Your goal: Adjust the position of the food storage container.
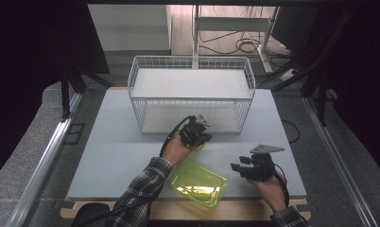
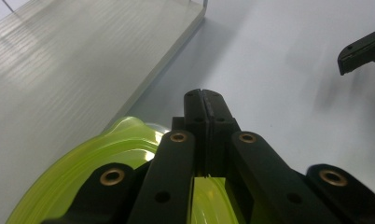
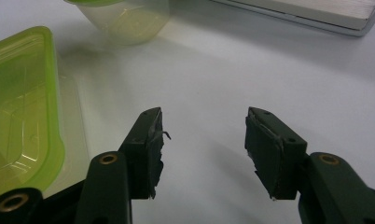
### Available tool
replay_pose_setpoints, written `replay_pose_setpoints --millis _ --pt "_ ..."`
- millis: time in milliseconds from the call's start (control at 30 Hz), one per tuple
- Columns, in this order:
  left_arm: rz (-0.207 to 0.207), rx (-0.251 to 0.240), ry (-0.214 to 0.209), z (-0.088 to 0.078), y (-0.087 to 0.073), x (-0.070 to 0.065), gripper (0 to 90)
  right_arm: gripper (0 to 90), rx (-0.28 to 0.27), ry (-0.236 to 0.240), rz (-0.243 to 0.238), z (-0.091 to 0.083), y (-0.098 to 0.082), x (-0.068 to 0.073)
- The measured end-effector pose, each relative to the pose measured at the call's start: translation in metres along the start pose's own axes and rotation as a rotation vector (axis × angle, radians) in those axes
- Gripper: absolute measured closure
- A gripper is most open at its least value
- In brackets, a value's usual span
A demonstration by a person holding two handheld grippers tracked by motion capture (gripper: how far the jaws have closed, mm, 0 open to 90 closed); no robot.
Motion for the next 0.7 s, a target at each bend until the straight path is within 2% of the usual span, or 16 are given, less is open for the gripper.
replay_pose_setpoints --millis 300,467,533,700 --pt "-0.02 0.006 0.016 -0.014 -0.014 0.007 90.0 45.4 0.007 0.001 -0.004 0.001 -0.001 0.0" --pt "-0.026 0.009 0.042 -0.026 -0.027 0.016 90.0 45.0 0.012 0.001 -0.004 0.002 -0.001 0.001" --pt "-0.048 -0.002 0.049 -0.034 -0.036 0.023 90.0 44.9 0.012 0.002 -0.008 0.003 -0.001 0.001" --pt "-0.065 -0.005 0.067 -0.046 -0.048 0.031 90.0 44.6 0.017 0.003 -0.008 0.004 -0.002 0.002"
Point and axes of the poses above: each handheld gripper's, and its own axes: z roughly forward along the jaws, y roughly out of its top, x roughly to its left, the point moved 7 cm from there along z, roughly forward along the jaws, and after that the axes turned 1 degree about x, right-handed, at the moved point
